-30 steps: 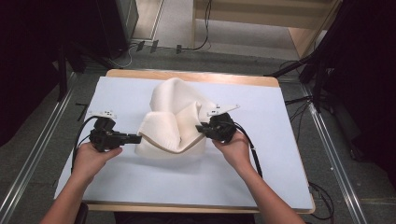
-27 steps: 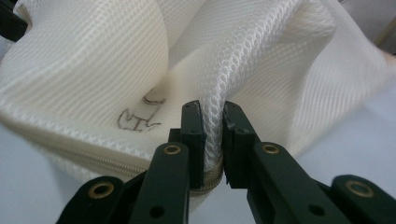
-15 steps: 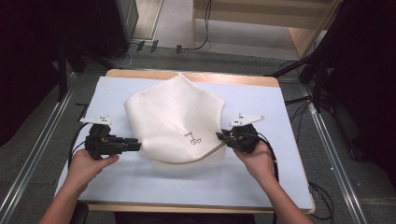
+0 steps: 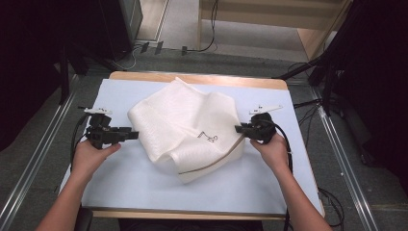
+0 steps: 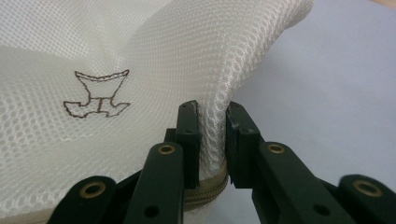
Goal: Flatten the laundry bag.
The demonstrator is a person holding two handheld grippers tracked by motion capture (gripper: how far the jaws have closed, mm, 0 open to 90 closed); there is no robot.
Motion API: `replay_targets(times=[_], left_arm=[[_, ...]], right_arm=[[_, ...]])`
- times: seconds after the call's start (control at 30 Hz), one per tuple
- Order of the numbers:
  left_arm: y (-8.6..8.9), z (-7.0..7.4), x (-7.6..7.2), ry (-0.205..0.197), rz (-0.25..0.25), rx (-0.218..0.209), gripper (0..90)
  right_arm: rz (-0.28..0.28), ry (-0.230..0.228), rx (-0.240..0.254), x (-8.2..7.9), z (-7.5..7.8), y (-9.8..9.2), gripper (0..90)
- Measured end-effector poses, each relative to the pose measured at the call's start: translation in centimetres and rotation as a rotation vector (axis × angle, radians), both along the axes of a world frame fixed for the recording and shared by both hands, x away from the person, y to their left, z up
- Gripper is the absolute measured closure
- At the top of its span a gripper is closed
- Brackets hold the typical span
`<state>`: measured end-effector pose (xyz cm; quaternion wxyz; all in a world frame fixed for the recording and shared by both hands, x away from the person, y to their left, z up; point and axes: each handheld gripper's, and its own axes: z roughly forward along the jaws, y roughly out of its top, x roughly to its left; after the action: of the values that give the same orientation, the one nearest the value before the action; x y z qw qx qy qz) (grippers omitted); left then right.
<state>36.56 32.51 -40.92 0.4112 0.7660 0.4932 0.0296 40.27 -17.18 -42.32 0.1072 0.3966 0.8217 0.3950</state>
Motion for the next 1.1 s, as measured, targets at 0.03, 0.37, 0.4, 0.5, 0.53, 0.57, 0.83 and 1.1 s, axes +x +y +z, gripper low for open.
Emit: replay_targets(times=[0.03,0.37,0.4,0.5,0.53,0.57,0.83,1.1], left_arm=[[0.0,-0.1,0.4,-0.013,0.011,0.004,45.4],[1.2,0.5,3.2,-0.123,0.035,0.061,36.9],[1.5,0.6,3.4,-0.125,0.038,0.064,35.5],[2.1,0.6,4.4,-0.110,0.041,0.017,31.1],[2.2,0.4,4.7,-0.106,0.043,0.002,31.1],[2.2,0.2,4.9,-0.106,0.040,-0.005,31.5],[1.3,-1.8,5.9,0.070,-0.067,-0.004,74.2],[1.7,-0.8,4.9,0.073,-0.052,-0.001,87.5]], right_arm=[[0.000,-0.007,-0.005,0.2,-0.1,0.0,78.7],[-0.027,-0.008,-0.009,3.1,-0.9,0.4,78.4],[-0.035,-0.004,-0.009,3.1,-0.8,0.3,78.4],[-0.039,-0.022,-0.026,3.2,-0.8,0.3,77.5],[-0.048,-0.024,-0.029,3.3,-0.9,0.4,76.9],[-0.056,-0.021,-0.026,3.3,-0.9,0.4,75.9],[-0.073,-0.095,0.029,0.7,2.2,-0.5,52.6],[-0.035,-0.096,0.041,-5.1,2.5,-1.4,57.6]])
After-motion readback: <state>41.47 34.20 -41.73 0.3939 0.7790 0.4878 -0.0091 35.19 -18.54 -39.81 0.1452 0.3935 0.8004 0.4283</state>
